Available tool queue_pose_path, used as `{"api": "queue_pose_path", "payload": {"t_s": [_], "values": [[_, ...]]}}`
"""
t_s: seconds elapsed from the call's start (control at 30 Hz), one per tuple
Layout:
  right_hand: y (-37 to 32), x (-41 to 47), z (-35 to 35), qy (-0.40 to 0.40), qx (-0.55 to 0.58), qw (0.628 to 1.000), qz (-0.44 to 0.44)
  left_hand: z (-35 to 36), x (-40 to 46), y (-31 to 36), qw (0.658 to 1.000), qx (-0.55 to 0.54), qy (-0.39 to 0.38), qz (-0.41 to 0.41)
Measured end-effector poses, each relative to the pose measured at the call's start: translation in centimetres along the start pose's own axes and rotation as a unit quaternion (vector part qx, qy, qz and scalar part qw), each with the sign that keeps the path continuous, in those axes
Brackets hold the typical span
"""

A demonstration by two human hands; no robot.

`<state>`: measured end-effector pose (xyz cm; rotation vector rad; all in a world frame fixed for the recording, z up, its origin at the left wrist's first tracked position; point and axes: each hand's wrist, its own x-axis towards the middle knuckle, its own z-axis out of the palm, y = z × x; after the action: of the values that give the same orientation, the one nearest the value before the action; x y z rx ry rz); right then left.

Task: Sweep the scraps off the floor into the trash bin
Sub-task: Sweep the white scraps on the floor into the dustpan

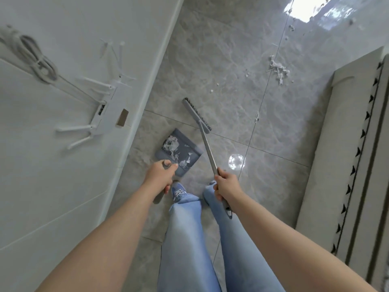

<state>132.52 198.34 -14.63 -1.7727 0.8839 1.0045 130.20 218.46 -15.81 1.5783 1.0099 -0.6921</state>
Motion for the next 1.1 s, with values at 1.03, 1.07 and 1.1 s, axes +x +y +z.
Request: {"api": "queue_pose_path", "payload": {"t_s": [1.03,1.07,1.1], "values": [[-23.5,21.3,-17.2,-0.043,-0.063,0.997,0.028,7.8,12.9,26.5,0.994,0.063,0.084,0.045],[-22.9,20.9,-17.5,-0.057,-0.076,0.995,0.026,8.2,13.0,27.2,0.993,0.07,0.087,0.044],[-22.4,20.3,-17.9,-0.07,-0.078,0.994,0.021,8.6,13.2,27.9,0.992,0.077,0.088,0.041]]}}
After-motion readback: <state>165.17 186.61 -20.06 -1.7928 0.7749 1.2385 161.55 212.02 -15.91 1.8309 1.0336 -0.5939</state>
